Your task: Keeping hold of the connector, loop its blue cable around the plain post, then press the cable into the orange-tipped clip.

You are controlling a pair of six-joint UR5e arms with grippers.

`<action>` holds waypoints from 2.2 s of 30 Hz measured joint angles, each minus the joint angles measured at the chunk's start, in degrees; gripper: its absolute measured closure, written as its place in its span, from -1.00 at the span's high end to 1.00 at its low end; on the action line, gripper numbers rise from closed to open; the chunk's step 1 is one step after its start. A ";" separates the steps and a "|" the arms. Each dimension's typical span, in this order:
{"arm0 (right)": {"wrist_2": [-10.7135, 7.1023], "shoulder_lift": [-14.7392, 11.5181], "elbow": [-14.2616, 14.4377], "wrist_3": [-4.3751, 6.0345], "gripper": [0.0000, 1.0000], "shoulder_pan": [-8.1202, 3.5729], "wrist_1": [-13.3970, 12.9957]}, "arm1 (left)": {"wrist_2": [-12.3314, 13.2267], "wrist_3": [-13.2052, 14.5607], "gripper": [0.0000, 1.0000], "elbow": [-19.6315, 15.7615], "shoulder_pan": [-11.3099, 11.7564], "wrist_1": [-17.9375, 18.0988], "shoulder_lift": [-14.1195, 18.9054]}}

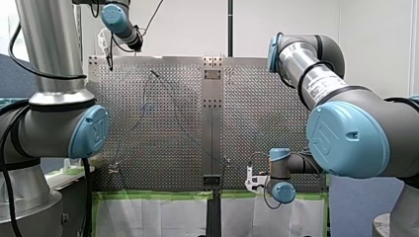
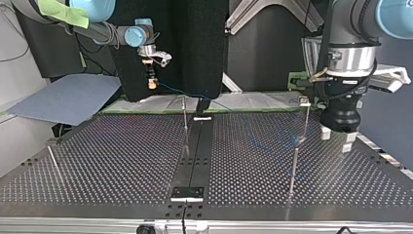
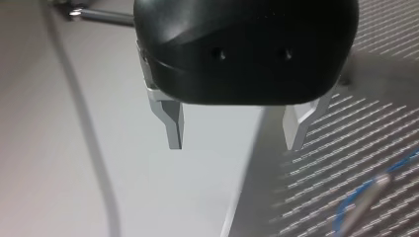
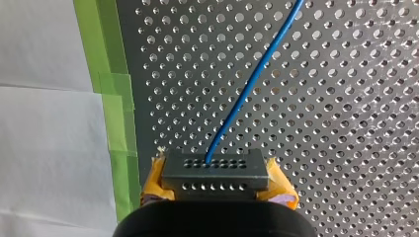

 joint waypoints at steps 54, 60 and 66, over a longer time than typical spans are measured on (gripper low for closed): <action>-0.09 0.00 -0.38 -0.08 -1.00 0.44 0.68 | -10.80 5.90 1.00 4.04 -7.26 -8.84 -8.65; -0.09 0.00 -0.38 -0.09 -1.00 0.45 0.63 | -13.30 5.91 1.00 4.04 -7.92 -8.92 -8.64; -0.09 0.00 -0.38 -0.08 -1.00 0.47 0.57 | -13.95 5.92 1.00 3.74 -8.43 -8.92 -8.65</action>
